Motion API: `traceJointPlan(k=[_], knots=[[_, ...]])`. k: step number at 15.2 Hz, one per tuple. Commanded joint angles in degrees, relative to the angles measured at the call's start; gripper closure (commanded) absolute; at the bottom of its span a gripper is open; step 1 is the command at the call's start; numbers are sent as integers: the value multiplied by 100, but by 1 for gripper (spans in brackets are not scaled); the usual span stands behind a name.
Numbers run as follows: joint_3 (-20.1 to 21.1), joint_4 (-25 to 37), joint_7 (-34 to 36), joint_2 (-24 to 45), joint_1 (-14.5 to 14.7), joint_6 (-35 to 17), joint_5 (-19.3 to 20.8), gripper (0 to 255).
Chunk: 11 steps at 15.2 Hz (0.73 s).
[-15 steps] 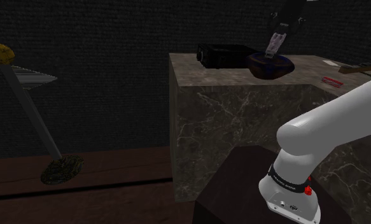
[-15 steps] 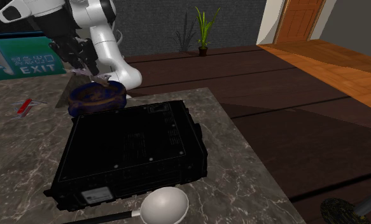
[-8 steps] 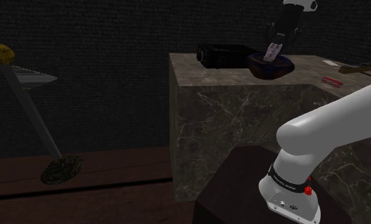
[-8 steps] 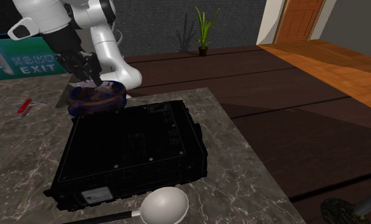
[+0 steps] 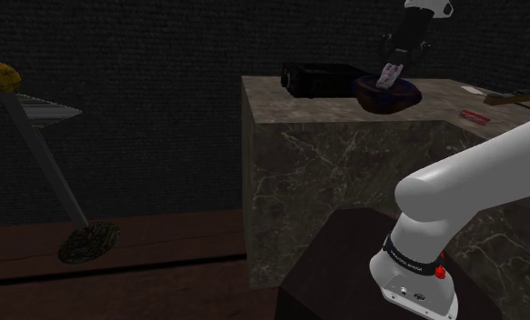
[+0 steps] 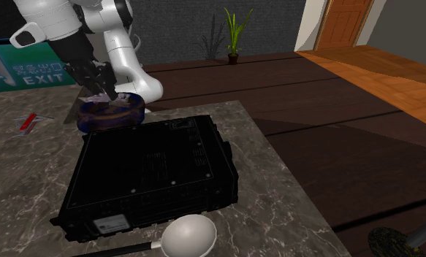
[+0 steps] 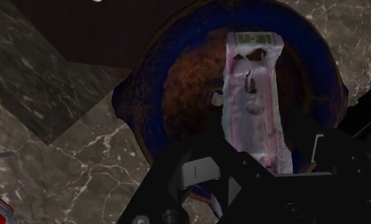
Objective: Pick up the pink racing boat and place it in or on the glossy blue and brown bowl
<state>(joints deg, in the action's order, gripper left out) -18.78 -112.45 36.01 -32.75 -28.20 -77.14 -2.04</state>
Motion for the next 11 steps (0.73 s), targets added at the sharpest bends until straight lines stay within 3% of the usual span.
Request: traceJointPlan(k=[1,6,10,11], knots=[[2,-2,0,0,1,1,-2,0],[2,-3,0,-1,1,1,-2,0],[-135,1127,-80,439,71,707,-65,0],[-135,1127,-80,439,71,707,-65,0]])
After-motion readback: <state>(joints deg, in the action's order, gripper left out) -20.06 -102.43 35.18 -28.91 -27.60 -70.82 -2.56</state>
